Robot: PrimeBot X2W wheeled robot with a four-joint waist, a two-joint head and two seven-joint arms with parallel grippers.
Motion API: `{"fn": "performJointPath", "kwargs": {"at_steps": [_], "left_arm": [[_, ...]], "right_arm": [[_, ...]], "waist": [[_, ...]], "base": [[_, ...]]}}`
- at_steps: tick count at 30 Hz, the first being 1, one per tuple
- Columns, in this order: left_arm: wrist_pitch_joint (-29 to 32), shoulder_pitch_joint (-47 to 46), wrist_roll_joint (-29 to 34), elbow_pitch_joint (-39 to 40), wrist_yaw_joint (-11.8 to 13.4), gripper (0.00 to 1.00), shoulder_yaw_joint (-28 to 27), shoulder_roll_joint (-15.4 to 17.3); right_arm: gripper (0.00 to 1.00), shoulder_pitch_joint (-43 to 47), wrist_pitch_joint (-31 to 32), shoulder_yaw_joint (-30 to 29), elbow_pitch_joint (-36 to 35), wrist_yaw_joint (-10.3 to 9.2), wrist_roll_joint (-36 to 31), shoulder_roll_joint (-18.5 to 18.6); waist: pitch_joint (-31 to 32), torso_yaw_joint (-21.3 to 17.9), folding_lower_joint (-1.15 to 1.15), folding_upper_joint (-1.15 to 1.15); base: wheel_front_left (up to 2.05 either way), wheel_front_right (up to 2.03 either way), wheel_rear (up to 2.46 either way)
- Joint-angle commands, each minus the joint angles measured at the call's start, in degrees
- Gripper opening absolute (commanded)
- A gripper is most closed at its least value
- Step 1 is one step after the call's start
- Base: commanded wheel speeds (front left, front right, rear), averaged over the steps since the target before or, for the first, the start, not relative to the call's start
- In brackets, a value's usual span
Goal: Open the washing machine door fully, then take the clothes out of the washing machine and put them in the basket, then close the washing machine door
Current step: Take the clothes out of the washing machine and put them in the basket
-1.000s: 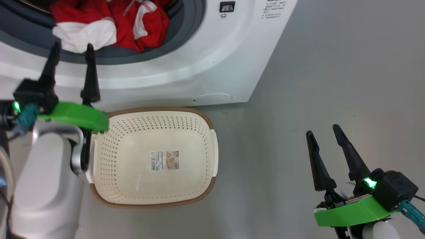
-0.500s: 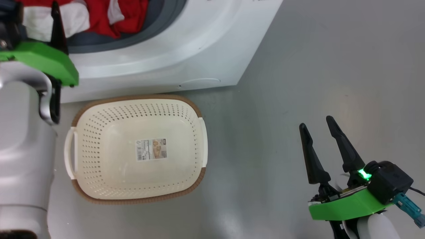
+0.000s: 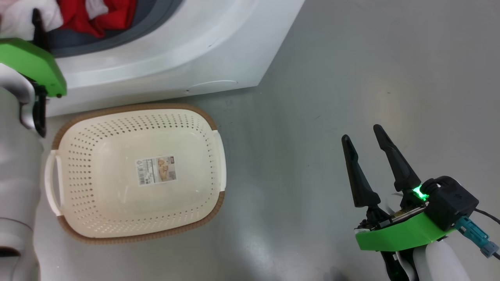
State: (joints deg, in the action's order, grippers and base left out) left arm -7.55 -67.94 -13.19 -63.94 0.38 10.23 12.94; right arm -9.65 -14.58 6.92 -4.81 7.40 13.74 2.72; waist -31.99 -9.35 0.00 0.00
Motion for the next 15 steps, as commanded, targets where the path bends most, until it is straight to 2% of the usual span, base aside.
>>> {"fn": "performJointPath", "kwargs": {"at_steps": [1, 7, 15], "left_arm": [[0.2, -1.39, 0.49, 0.3, 0.78, 1.0, -0.53, 3.24], [1.04, -3.58, 1.17, -4.8, 1.69, 1.0, 0.59, 4.47], [4.11, -4.65, 1.19, -7.74, 1.97, 1.0, 1.67, 4.61]], "right_arm": [[1.0, -0.11, -0.41, 1.6, -1.11, 0.09, 0.21, 0.16], [1.0, -0.28, -0.41, 2.09, -1.0, 0.09, 0.7, 0.16], [1.0, -0.6, -0.41, 2.55, -1.14, 0.09, 1.11, 0.16]], "waist": [[-0.42, -0.59, 0.0, 0.0], [-0.9, -1.78, 0.0, 0.0], [-1.61, -2.45, 0.0, 0.0]], "base": [[0.0, 0.0, 0.0], [0.0, 0.0, 0.0], [0.0, 0.0, 0.0]]}}
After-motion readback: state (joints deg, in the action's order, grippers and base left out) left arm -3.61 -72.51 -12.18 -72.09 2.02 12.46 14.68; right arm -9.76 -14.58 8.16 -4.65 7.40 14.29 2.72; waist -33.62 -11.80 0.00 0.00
